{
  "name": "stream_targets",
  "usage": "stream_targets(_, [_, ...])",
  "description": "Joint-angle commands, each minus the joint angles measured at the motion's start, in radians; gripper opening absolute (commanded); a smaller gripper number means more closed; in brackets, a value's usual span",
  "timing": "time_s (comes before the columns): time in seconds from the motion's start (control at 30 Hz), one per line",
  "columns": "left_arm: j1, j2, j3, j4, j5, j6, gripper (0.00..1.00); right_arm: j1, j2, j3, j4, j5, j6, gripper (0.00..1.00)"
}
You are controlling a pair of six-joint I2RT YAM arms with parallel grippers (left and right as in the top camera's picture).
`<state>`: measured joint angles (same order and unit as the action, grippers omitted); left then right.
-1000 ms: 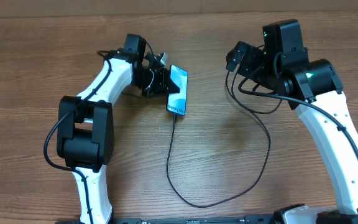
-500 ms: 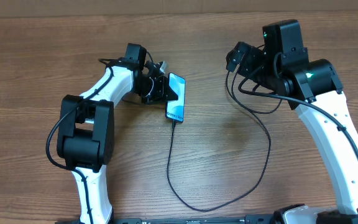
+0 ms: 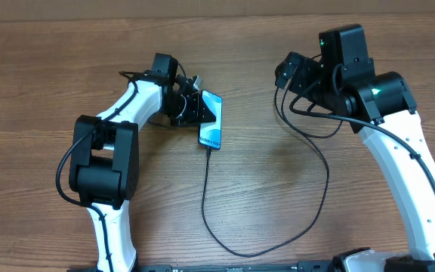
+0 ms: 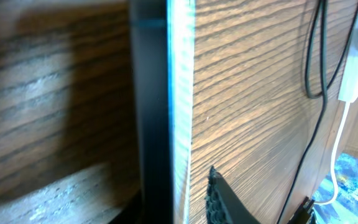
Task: Plug charger to phone and switch on socket
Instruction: 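Release the plug, withdraw the right gripper, and lower the phone with the left gripper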
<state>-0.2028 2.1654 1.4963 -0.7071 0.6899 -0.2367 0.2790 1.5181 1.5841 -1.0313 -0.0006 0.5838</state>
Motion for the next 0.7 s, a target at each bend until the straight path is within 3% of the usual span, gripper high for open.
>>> stream_targets(0.0, [-0.004,-0.026,-0.004,-0.011,-0.027,-0.011,0.22,-0.005,-0.031,0.026,0.004,-0.005,0.003,1.00])
stream_targets(0.17, [-0.003,-0.026,-0.004,-0.034,-0.059,-0.011,0.27,-0.005,-0.031,0.026,0.003,-0.005,0.003,1.00])
stream_targets(0.67, [-0.003,-0.026,-0.003,-0.064,-0.151,-0.010,0.61,-0.005,-0.030,0.026,-0.019,-0.004,0.003,1.00])
